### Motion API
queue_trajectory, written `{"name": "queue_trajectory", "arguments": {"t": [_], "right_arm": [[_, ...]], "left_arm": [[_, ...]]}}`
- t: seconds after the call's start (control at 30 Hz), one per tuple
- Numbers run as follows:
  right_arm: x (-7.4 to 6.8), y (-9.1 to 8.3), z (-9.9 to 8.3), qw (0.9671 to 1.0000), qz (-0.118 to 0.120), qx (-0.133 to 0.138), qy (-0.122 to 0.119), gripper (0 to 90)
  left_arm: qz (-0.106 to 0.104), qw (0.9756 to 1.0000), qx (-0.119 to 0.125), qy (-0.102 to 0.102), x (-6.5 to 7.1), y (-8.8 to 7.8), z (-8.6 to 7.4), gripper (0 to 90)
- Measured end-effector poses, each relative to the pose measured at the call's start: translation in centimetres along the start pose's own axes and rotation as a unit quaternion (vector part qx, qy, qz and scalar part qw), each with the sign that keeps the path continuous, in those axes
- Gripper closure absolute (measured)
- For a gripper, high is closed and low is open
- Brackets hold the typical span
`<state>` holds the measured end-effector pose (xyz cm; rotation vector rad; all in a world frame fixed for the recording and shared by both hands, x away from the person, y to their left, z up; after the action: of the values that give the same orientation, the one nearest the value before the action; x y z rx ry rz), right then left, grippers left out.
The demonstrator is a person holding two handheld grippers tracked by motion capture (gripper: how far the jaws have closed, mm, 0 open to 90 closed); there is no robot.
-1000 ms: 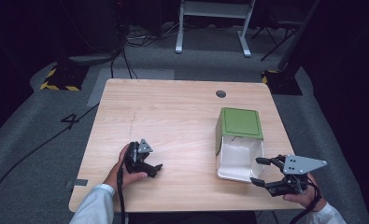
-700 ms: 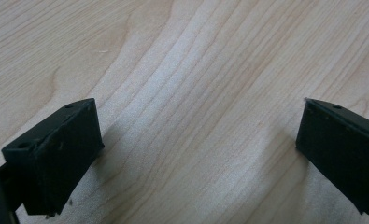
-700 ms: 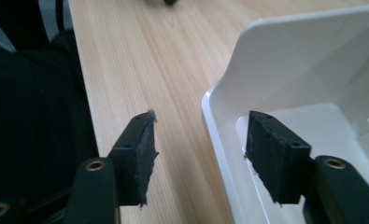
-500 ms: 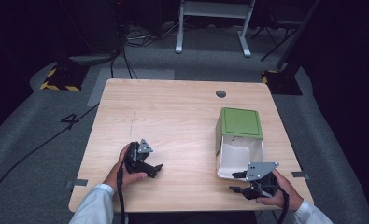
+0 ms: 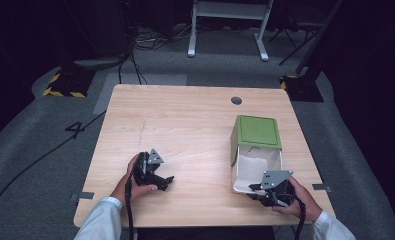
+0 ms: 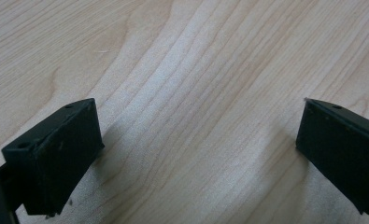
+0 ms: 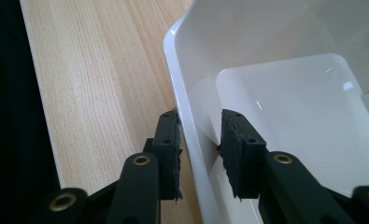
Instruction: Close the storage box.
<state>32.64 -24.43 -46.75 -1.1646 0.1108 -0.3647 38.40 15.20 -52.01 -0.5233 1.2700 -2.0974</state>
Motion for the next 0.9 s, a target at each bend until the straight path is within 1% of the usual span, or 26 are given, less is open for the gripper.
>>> {"name": "queue_trajectory", "arguments": {"t": [0.03,0.07,0.1,0.13,0.2,0.27,0.33,0.37,0.43,0.47,0.6,0.63,0.67,0.7,0.77,0.87,0.9], "right_arm": [[-0.1,0.0,0.1,1.0,-0.004,-0.001,-0.006,70.1],[-0.1,0.0,0.1,1.0,-0.004,-0.001,-0.006,70.1],[0.0,-0.1,0.1,0.9999,-0.005,-0.003,-0.014,70.8],[-0.1,-0.3,0.2,0.9999,-0.005,-0.001,-0.016,72.0],[0.2,-0.7,0.3,0.9997,0.002,0.005,-0.024,74.6],[0.4,-0.7,0.3,0.9996,-0.002,0.002,-0.027,75.0],[0.5,-0.7,0.3,0.9996,-0.002,0.002,-0.028,75.0],[0.7,-0.6,0.3,0.9996,0.005,0.003,-0.029,74.9],[1.0,-0.6,0.4,0.9995,0.011,0.003,-0.031,74.9],[1.4,-0.6,0.4,0.9995,0.007,0.004,-0.03,74.9],[2.3,-0.5,0.4,0.9995,0.006,0.0,-0.03,73.6],[2.3,-0.5,0.4,0.9995,0.006,0.0,-0.03,73.6],[2.8,-0.4,0.4,0.9998,0.006,0.0,-0.022,73.0],[3.6,-0.2,0.4,0.9999,0.008,0.002,-0.01,71.8],[4.3,-0.2,0.4,0.9999,0.013,0.003,-0.001,70.8],[5.1,-0.3,0.4,0.9999,0.005,0.006,0.008,70.6],[5.1,-0.3,0.4,0.9999,0.005,0.006,0.008,70.6]], "left_arm": [[0.0,1.0,0.001,-0.001,0.0,0.0,0.0,0.5],[0.001,1.0,0.0,0.0,0.0,0.0,0.0,0.5],[0.0,1.0,0.001,-0.001,0.0,0.0,0.0,0.5],[0.0,1.0,0.0,-0.001,0.0,0.0,0.0,0.5],[0.0,1.0,0.0,0.001,0.0,0.0,0.0,0.5],[0.0,1.0,0.0,0.001,0.0,0.0,0.0,0.5],[0.0,1.0,0.0,0.001,0.0,0.0,0.0,0.5],[0.0,1.0,0.0,0.001,0.0,0.0,0.0,0.5],[0.0,1.0,0.001,0.001,0.0,0.0,0.0,0.5],[0.0,1.0,0.0,0.001,0.0,0.0,0.0,0.5],[0.0,1.0,0.0,0.001,0.0,0.0,0.0,0.5],[0.0,1.0,0.001,0.001,0.0,0.0,0.0,0.5],[0.0,1.0,0.0,0.001,0.0,0.0,0.0,0.5],[0.0,1.0,0.001,0.001,0.0,0.0,0.0,0.5],[0.0,1.0,0.001,0.001,0.0,0.0,0.0,0.5],[0.0,1.0,0.0,0.001,0.0,0.0,0.0,0.5],[0.0,1.0,0.0,0.001,0.0,0.0,0.0,0.5]]}}
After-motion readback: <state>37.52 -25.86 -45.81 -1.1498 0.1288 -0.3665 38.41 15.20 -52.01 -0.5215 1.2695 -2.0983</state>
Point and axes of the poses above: each handheld gripper's, and its own axes: y roughly forward along the jaws, z roughly out of its top, x roughly to its right, the point moved 2 cm from there along y, roughly forward along the jaws, and after that the axes turned 14 degrees about -x, right-handed, at the moved point
